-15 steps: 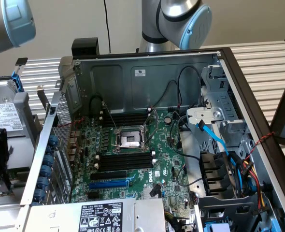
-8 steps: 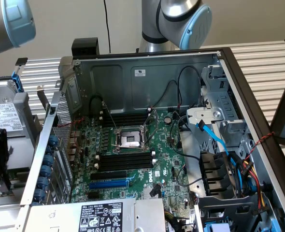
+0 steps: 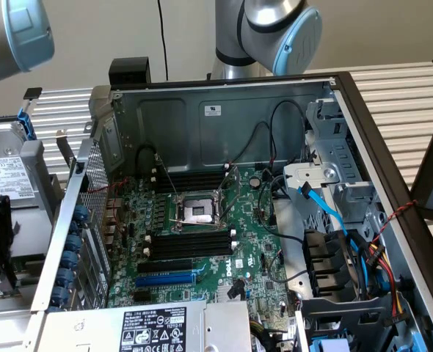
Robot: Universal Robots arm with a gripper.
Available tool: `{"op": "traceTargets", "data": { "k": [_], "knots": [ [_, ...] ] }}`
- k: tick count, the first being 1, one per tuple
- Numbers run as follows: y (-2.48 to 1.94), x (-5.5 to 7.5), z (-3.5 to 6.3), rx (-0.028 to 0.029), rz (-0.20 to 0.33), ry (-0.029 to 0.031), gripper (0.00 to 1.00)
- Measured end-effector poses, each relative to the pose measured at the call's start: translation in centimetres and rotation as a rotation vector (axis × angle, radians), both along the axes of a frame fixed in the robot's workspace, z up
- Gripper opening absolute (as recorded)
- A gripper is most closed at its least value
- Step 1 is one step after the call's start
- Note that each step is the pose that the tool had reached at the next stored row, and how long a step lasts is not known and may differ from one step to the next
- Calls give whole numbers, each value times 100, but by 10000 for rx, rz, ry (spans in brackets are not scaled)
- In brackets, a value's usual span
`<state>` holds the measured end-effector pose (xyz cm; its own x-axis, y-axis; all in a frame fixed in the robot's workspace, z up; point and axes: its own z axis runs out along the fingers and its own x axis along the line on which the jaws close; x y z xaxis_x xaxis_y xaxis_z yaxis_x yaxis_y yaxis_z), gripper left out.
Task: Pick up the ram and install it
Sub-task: 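Pick up the ram and move it above insertion slot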
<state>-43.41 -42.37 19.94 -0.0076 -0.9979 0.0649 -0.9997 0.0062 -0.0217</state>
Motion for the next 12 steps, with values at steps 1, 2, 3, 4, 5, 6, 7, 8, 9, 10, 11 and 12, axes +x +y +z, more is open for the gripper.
{"op": "traceTargets", "data": {
  "k": [1, 2, 3, 4, 5, 6, 7, 8, 9, 10, 11, 12],
  "knots": [
    [0, 0, 0, 0, 0, 0, 12],
    [0, 0, 0, 0, 0, 0, 12],
    [0, 0, 0, 0, 0, 0, 12],
    [0, 0, 0, 0, 0, 0, 12],
    [0, 0, 0, 0, 0, 0, 12],
    [0, 0, 0, 0, 0, 0, 12],
    [0, 0, 0, 0, 0, 0, 12],
    [0, 0, 0, 0, 0, -1, 12],
    [0, 0, 10, 1, 0, -9, 12],
    [0, 1, 48, 2, 1, -14, 12],
    [0, 0, 99, 0, 0, -11, 12],
    [0, 0, 143, 0, 0, -12, 12]
  ]
}}
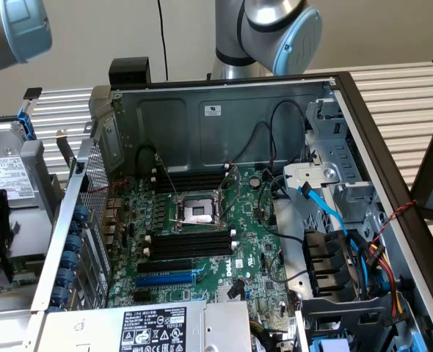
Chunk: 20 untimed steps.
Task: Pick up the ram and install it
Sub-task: 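Pick up the ram and move it above insertion slot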
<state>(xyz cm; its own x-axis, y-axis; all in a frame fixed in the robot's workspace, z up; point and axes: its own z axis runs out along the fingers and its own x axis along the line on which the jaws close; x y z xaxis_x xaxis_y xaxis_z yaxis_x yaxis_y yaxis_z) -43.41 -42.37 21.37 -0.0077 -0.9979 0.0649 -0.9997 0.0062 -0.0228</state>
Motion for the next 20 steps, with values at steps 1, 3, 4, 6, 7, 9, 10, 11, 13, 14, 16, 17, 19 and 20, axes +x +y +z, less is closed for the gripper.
{"op": "traceTargets", "data": {
  "k": [1, 3, 4, 6, 7, 9, 10, 11, 13, 14, 16, 17, 19, 20],
  "knots": [
    [0, 0, 45, -1, 0, 0, 12],
    [0, 0, 137, -1, 0, 2, 12],
    [0, 0, 184, -1, 0, 2, 12],
    [0, 0, 274, -1, 0, 1, 12],
    [0, -1, 318, -1, 0, 2, 12],
    [0, -1, 410, -1, 1, 2, 12],
    [0, 0, 453, 0, 1, 1, 12],
    [0, 0, 501, -1, 2, 1, 12],
    [0, 0, 593, -1, 2, 1, 12],
    [0, 0, 636, -1, 2, 2, 12],
    [0, 0, 730, -1, 2, 3, 12],
    [0, 0, 773, -1, 2, 2, 12],
    [0, 0, 863, -1, 2, 2, 12],
    [0, 0, 913, -1, 2, 2, 12]
  ]
}}
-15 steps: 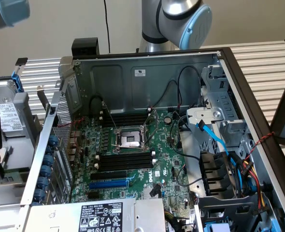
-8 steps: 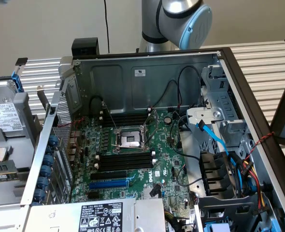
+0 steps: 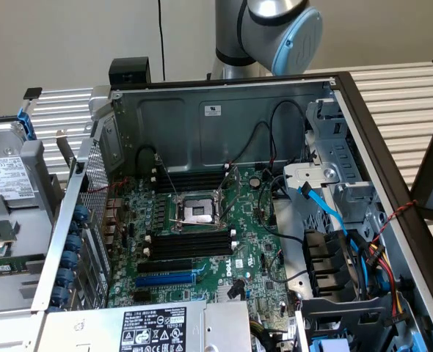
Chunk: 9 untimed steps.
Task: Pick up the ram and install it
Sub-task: 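Pick up the ram and move it above insertion slot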
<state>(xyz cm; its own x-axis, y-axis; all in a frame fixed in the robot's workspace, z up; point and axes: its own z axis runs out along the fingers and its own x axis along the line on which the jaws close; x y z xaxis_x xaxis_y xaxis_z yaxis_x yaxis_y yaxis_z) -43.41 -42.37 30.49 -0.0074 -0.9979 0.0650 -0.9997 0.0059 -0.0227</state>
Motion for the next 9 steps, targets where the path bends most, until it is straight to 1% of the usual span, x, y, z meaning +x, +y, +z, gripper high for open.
{"op": "traceTargets", "data": {
  "k": [9],
  "knots": [
    [0, 2, 408, 0, -1, -1, 12]
  ]
}}
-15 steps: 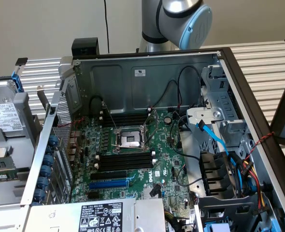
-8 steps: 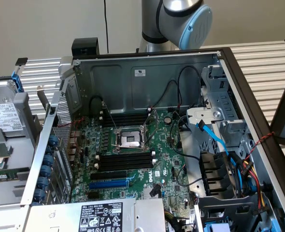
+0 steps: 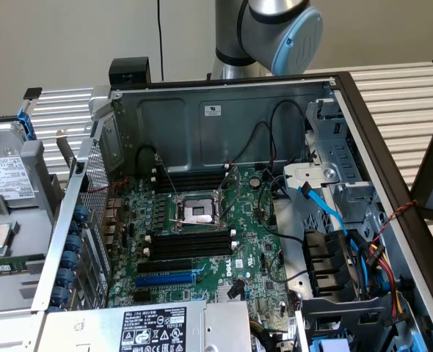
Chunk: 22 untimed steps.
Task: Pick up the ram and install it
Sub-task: 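Pick up the ram and move it above insertion slot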
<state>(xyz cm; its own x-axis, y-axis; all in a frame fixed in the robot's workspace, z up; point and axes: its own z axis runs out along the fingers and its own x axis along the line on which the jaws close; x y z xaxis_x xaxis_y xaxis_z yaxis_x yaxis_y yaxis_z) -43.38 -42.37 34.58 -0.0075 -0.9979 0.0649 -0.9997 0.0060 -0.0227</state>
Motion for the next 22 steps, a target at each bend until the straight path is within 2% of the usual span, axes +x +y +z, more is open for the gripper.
{"op": "traceTargets", "data": {
  "k": [7, 13, 19, 22],
  "knots": [
    [-1, 13, 320, -1, 1, 1, 12],
    [-5, 74, 588, -1, 2, 4, 12],
    [-5, 85, 592, -1, 1, 5, 12],
    [-8, 196, 612, -1, 1, 5, 12]
  ]
}}
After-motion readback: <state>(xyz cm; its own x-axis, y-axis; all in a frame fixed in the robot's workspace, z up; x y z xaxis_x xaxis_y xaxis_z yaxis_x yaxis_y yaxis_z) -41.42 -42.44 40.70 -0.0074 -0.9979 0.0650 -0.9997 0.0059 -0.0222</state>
